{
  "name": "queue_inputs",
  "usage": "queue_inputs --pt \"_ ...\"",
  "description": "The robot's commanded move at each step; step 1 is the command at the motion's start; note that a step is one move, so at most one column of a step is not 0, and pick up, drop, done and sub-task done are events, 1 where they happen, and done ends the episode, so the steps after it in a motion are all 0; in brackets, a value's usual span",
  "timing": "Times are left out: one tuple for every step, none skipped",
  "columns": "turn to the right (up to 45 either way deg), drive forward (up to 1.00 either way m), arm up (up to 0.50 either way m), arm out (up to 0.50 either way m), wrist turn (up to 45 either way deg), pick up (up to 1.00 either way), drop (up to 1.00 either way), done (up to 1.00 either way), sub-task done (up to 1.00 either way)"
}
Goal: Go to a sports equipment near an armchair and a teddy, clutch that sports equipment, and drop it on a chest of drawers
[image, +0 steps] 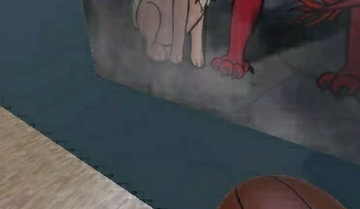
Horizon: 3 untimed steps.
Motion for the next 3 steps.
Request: queue_inputs --pt "0.0 0.00 0.00 0.00 45.0 0.00 0.00 0.00 0.00" --pt "0.0 0.00 0.00 0.00 45.0 0.00 0.00 0.00 0.00" --pt "0.0 0.00 0.00 0.00 39.0 0.00 0.00 0.00 0.00"
